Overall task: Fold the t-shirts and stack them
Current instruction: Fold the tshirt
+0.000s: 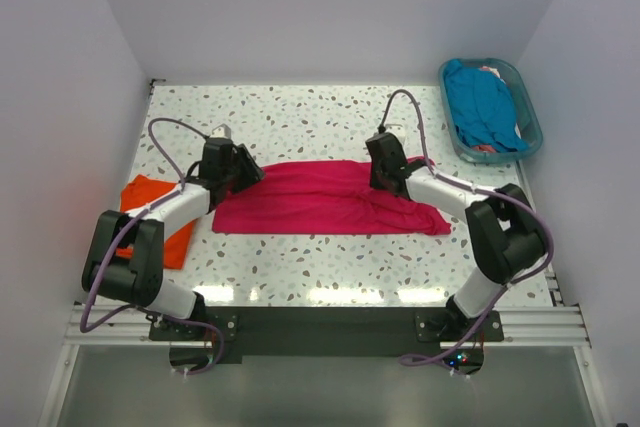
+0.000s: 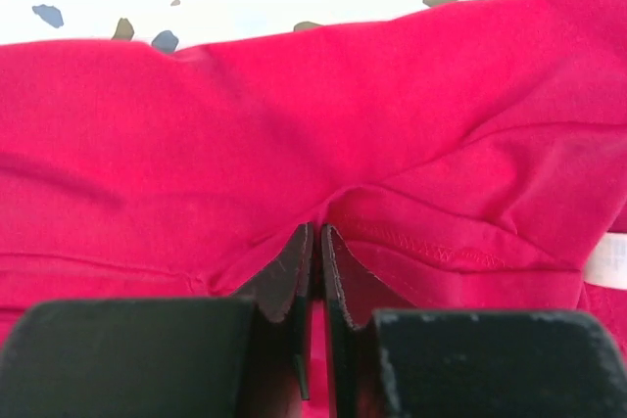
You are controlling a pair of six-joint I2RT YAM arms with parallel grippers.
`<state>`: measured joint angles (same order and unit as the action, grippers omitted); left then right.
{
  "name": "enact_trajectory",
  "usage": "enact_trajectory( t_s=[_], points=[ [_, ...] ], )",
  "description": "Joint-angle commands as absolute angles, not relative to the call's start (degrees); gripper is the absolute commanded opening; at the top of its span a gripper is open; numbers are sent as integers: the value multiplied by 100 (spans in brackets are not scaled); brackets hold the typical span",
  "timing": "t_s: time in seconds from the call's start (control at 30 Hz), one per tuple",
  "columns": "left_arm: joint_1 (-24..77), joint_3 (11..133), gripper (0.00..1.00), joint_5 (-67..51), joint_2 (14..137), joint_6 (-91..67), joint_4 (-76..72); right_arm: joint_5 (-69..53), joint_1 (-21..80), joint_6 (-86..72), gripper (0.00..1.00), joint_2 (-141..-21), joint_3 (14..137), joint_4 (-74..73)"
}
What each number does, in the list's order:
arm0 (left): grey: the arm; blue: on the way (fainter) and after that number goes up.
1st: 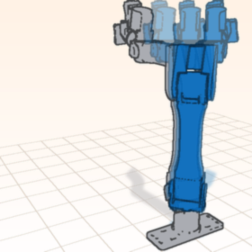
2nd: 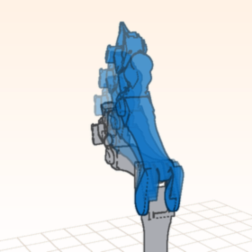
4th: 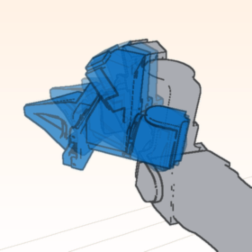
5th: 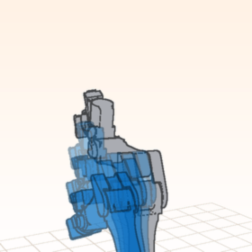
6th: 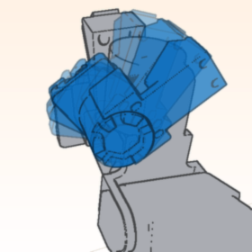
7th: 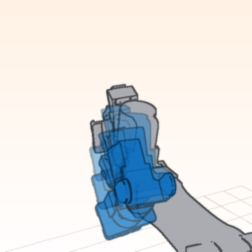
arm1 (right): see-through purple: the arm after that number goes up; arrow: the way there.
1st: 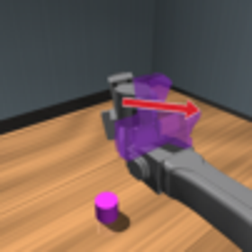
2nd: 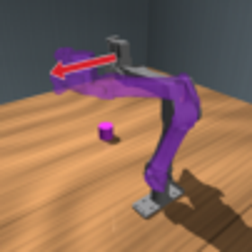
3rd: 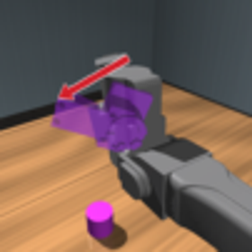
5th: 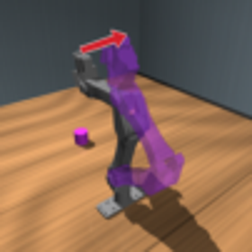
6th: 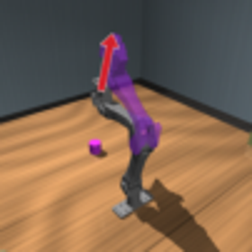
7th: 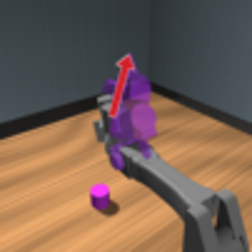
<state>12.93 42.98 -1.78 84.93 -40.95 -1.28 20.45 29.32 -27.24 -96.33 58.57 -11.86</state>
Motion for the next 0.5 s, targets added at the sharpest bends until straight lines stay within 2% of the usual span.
enact_trajectory(
  t_s=[0.0,0.23,0.37,0.47],
  points=[
    [1327,4412,51,-255,8429,-3999,-483,2452,3146,-2908,4,-9106,5740,-1160],
    [1424,4351,50,-465,8499,-3964,-667,2382,3673,-3400,2,-8491,4941,-845],
    [1564,4421,50,-807,8648,-3885,-773,2444,3963,-3524,13,-8367,4448,-537],
    [1757,4491,51,-1062,8789,-3788,-922,2530,3973,-3533,34,-8210,4342,-518]
  ],
)
